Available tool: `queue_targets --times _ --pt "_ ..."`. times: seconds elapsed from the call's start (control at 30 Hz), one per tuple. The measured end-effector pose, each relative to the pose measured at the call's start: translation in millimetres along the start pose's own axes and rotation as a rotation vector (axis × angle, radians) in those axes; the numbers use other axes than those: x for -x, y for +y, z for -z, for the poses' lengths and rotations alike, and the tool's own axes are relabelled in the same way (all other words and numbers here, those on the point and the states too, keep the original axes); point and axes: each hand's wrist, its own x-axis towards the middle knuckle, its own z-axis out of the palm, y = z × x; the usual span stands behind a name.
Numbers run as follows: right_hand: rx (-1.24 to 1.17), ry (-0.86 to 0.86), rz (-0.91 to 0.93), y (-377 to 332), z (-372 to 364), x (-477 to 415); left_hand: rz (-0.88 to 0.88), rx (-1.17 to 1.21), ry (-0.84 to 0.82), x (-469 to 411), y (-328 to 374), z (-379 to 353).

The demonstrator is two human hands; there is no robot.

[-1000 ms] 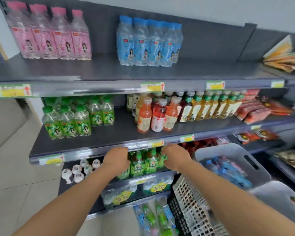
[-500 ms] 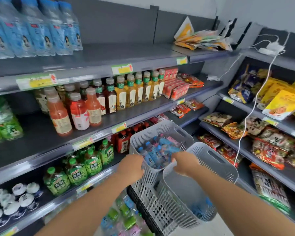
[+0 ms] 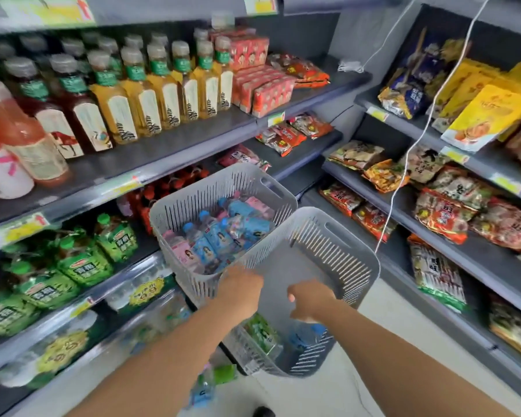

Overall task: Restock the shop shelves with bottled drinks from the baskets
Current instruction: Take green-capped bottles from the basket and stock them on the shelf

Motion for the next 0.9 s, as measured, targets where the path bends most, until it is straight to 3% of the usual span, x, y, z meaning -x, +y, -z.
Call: queue_targets --times 0.37,0.67,0.9 --pt "0.035 -0.180 0.143 14 -60 -79 0.109 -0.127 -0.484 -66 18 -74" --pt "-0.025 -0.362 0.169 -18 -98 -126 0.049 -0.245 -0.587 -84 -3 -83" --pt "-0.100 -0.379 0.150 -35 -104 -151 0.089 0.069 -0.607 -76 -12 -63"
